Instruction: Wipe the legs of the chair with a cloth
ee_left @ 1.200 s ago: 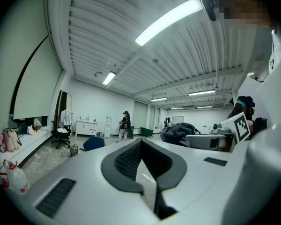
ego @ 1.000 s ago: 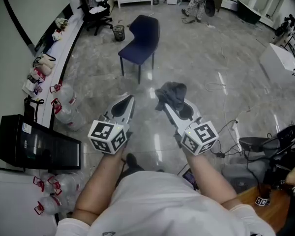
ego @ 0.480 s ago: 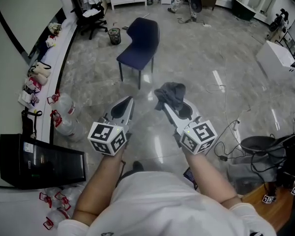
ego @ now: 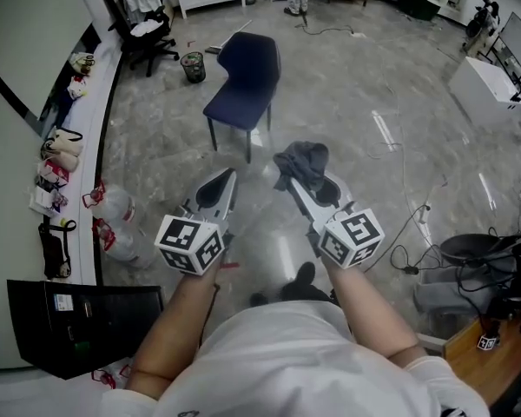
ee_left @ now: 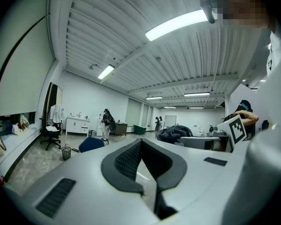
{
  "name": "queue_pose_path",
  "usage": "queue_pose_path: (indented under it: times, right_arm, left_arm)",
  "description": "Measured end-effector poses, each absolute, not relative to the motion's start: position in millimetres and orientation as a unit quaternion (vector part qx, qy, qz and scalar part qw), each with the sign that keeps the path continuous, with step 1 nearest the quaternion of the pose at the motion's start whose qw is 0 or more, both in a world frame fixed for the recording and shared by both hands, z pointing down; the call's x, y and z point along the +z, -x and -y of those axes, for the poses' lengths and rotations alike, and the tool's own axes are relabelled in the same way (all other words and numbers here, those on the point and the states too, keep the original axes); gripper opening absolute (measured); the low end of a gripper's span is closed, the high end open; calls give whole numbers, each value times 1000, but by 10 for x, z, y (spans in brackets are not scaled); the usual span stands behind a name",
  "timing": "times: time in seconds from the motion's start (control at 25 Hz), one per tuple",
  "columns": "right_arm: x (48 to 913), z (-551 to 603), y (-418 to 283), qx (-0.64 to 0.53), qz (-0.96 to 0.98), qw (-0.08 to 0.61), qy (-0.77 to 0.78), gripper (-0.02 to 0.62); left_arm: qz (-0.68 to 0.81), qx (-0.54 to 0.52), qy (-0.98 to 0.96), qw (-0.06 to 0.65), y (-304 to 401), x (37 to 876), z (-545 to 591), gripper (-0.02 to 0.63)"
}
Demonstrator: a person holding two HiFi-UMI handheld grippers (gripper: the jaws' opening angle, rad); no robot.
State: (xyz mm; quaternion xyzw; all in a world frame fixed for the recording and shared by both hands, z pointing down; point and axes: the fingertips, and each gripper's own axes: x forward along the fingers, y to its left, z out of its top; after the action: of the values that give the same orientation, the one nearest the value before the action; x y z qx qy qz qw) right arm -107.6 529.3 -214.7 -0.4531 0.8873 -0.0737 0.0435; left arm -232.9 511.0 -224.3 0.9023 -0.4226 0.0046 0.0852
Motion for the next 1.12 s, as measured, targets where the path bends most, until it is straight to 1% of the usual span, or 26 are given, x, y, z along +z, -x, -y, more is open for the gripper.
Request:
queue_pose_path:
  times: [0.2,0.36,0.6,0.84,1.12]
  right_arm:
    - [-1959,-4641,1012,-85,-885,47,455,150]
    - [-1809,-3843,817,-90,-887,53,449,150]
    - [-1835,-2539,329,-89,-893,52,437,150]
    - [-1922,-1602,-111,-80,-894,50,437,150]
    - [-1771,-721,-201,-83,-890,40,447,150]
  left_arm:
    - [418,8,-904,90,2287,-2093,-4469,6]
    - [425,15,-901,84,2105,-1991,-3744,6]
    - [448,21,-889,91,1704,-1971,-2509,6]
    - [451,20,-888,89,1271,-2006,-1608,6]
    - [439,11,-894,84,1059,-1993,-572,6]
